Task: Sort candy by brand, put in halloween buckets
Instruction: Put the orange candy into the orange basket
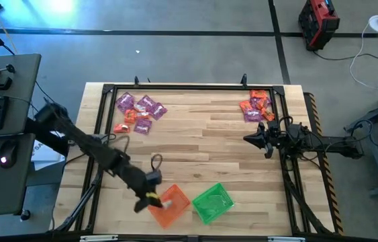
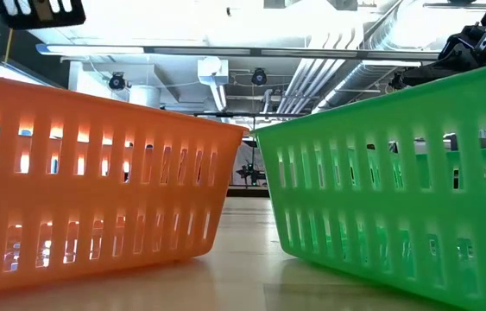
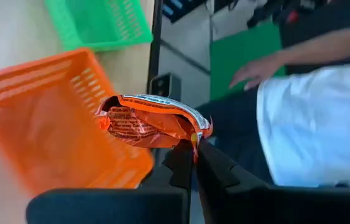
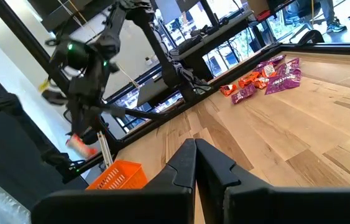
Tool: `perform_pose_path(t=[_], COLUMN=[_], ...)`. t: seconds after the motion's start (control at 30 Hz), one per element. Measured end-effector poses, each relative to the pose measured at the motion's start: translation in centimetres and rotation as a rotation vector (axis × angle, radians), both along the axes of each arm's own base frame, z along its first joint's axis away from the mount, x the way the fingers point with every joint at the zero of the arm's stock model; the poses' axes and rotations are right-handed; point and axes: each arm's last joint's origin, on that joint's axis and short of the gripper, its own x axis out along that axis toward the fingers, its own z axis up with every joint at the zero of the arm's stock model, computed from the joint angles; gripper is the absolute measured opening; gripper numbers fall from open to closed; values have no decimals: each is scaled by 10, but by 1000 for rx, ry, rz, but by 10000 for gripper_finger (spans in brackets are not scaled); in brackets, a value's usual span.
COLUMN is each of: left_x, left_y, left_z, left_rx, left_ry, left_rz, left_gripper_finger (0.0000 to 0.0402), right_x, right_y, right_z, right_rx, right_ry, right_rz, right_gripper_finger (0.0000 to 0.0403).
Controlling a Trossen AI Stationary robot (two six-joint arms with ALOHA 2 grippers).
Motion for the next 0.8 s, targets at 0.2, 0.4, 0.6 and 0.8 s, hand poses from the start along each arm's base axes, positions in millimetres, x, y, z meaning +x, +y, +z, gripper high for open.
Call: perform_pose_path(t=[0.2, 0.4, 0.6, 0.8], left_x=[12, 13, 10, 3], left_y=[-14, -12, -15, -25], left_z=[-16, -14, -14, -13], left_rx=[-3, 38, 91, 112], left_ry=[15, -24, -62, -94], left_rz=[53, 28, -34, -136], left_gripper_finger=[0, 0, 0, 0], right_x=[0, 0, 0, 0], right_y=[0, 0, 0, 0], right_z=[0, 0, 0, 0], right_rx=[0, 0, 0, 0], right_ry=[0, 0, 0, 0], right_rz=[0, 0, 0, 0], right_gripper_finger=[0, 0, 0, 0])
